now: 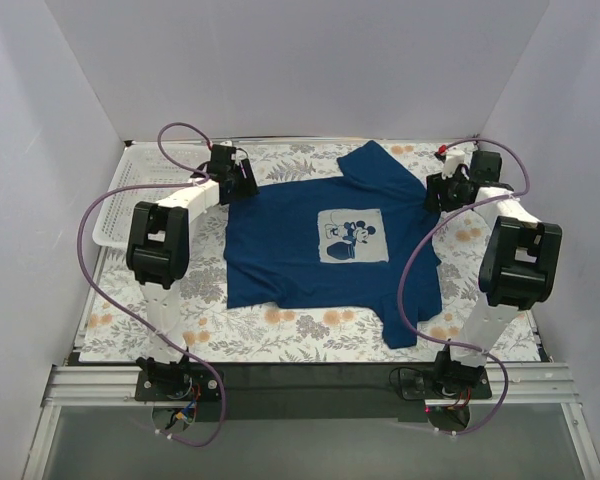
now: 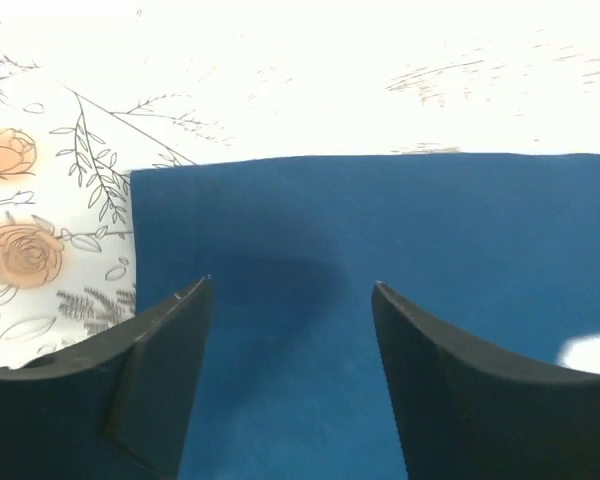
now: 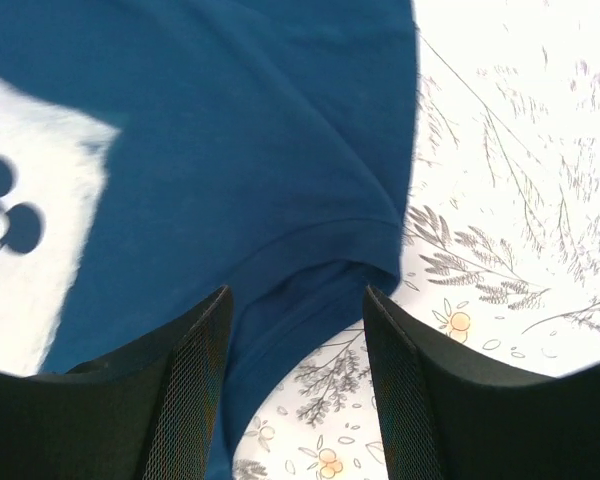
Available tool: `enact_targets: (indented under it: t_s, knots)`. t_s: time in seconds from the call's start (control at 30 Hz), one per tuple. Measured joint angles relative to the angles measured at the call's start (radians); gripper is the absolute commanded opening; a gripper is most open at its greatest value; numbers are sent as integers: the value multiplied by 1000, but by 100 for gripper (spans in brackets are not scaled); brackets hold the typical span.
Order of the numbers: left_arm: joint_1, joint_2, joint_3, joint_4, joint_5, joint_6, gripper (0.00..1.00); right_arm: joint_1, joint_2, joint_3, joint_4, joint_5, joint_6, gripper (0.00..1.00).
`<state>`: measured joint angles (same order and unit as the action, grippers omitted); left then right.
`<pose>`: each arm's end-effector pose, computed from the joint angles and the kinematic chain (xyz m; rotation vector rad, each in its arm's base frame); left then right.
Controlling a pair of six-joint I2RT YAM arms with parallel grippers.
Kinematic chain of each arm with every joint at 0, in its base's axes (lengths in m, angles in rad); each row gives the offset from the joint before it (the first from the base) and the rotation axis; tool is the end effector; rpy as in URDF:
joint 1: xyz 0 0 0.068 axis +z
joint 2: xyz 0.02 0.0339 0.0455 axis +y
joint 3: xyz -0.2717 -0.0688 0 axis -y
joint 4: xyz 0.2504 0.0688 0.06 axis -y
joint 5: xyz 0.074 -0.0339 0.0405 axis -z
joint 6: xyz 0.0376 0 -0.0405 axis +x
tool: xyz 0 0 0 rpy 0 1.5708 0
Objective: Fold and stack the t-shirts
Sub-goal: Flatten the tshirt out
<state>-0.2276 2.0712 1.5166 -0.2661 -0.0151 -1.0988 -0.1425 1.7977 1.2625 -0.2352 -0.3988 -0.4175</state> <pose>0.4589 -0.1057 0.1894 -1.0525 2.2440 -0.5860 0.4030 -0.0431 0.2265 -0.5023 2.2175 0.1751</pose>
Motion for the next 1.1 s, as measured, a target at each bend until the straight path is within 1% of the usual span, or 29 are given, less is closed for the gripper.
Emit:
enact_targets:
  t_s: [0.07,0.17,0.33,0.37,0.4,0.43,0.47,0.5,0.57,0.6,0.67,0.7,0.9,1.1]
  knots:
    - [3,36,12,-4,1,6,57,-20,47,24,2,5,32,52]
    - [3,48,-6,-18,16,5,53,-37,108,56,5,11,72,52]
    - [3,18,-79,21,59,-6,51,-46,226,141,6,14,129,54]
    - [3,8,-98,31,66,-9,51,-47,251,159,7,14,138,53]
    - [3,-3,-117,39,72,-11,50,-47,275,177,8,14,150,51]
    - [3,-13,-133,46,77,-13,50,-47,294,190,10,14,158,48]
    - [3,-23,-150,54,81,-14,49,-47,306,200,18,7,164,43]
    - [3,-34,-167,59,86,-17,48,-47,310,208,21,6,172,33]
    - [3,-56,-200,65,95,-21,47,-47,311,209,27,1,183,22]
    - [3,-66,-215,66,101,-25,46,-47,311,208,27,-1,183,12]
    - [3,-87,-247,71,109,-34,45,-48,308,193,32,-2,177,3]
    - [3,-103,-268,72,113,-39,45,-51,304,175,36,-3,172,1]
    - [3,-233,-433,61,149,-81,45,-89,203,30,50,-9,111,1]
    - [-2,-423,-644,32,194,-121,45,-157,52,-142,-22,-4,-36,1]
